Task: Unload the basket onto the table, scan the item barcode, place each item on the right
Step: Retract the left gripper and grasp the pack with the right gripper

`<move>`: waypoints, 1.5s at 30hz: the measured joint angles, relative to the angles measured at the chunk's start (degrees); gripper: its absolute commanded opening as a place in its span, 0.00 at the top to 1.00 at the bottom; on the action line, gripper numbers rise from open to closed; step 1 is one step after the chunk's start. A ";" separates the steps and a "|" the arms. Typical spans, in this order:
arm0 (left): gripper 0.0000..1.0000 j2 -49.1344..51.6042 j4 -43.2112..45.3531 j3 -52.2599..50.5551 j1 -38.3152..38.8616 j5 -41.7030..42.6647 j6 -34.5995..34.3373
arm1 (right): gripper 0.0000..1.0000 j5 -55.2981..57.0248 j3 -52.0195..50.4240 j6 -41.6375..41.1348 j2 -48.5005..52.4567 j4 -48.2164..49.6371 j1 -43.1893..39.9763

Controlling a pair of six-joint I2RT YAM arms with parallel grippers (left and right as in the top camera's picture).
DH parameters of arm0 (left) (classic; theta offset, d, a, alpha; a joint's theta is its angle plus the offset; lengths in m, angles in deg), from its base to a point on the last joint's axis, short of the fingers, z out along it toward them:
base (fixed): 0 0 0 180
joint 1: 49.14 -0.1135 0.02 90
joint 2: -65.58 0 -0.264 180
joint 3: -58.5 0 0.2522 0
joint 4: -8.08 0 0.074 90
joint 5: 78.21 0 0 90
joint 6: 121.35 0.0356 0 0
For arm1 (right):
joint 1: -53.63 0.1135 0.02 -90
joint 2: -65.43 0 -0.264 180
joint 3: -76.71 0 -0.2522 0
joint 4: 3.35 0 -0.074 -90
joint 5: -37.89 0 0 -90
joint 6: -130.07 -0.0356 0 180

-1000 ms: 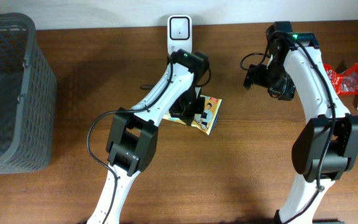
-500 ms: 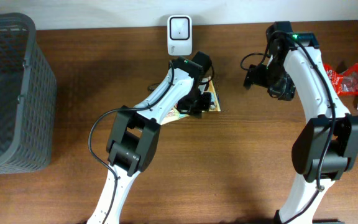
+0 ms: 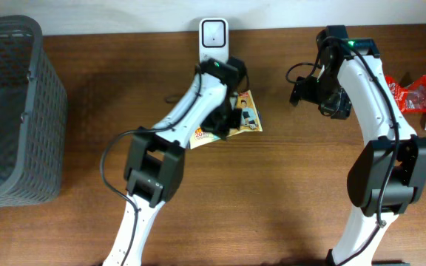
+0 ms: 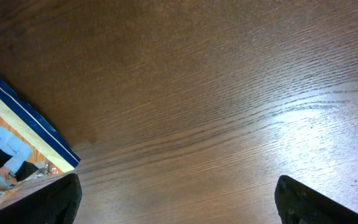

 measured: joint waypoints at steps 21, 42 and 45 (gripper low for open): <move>0.01 0.00 -3.21 8.15 -24.17 -14.56 -4.57 | 0.01 -5.90 -0.07 -0.11 0.00 6.56 0.00; 0.01 0.00 -4.46 8.13 -25.64 -17.03 -9.14 | 0.34 -11.32 -0.07 0.94 9.68 26.80 18.64; 0.01 0.00 -4.46 8.13 -25.59 -16.98 -9.27 | 0.42 -7.78 -0.07 1.11 11.80 26.40 20.04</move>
